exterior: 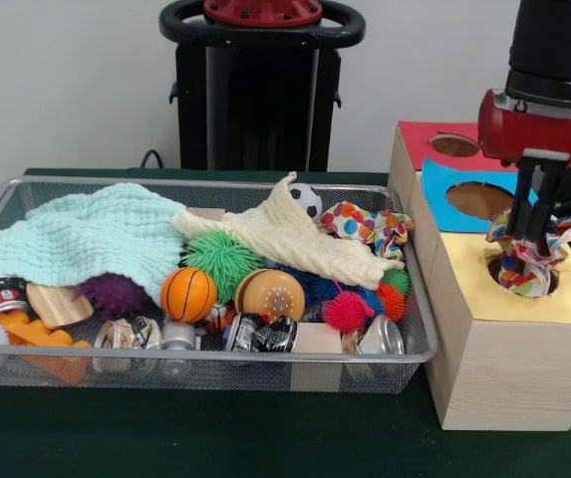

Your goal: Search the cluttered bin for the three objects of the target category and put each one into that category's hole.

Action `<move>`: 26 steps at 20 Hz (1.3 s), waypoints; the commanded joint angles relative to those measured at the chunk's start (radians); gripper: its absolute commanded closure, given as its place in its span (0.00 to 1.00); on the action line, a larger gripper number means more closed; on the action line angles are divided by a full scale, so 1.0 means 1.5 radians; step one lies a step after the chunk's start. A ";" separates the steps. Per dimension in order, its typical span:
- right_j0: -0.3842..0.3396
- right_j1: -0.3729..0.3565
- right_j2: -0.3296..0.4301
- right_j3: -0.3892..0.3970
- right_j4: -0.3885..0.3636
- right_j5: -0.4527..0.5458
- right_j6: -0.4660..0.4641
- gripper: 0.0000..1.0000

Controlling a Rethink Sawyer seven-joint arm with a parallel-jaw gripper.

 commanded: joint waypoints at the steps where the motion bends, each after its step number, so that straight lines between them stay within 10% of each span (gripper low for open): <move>1: -0.006 0.029 0.040 0.031 0.017 -0.024 0.149 1.00; 11: -0.005 0.031 0.038 0.028 0.015 -0.028 0.148 1.00; 12: -0.007 0.031 0.040 0.028 0.014 -0.028 0.145 0.00; 26: -0.017 0.023 0.051 0.042 0.012 -0.043 0.127 0.00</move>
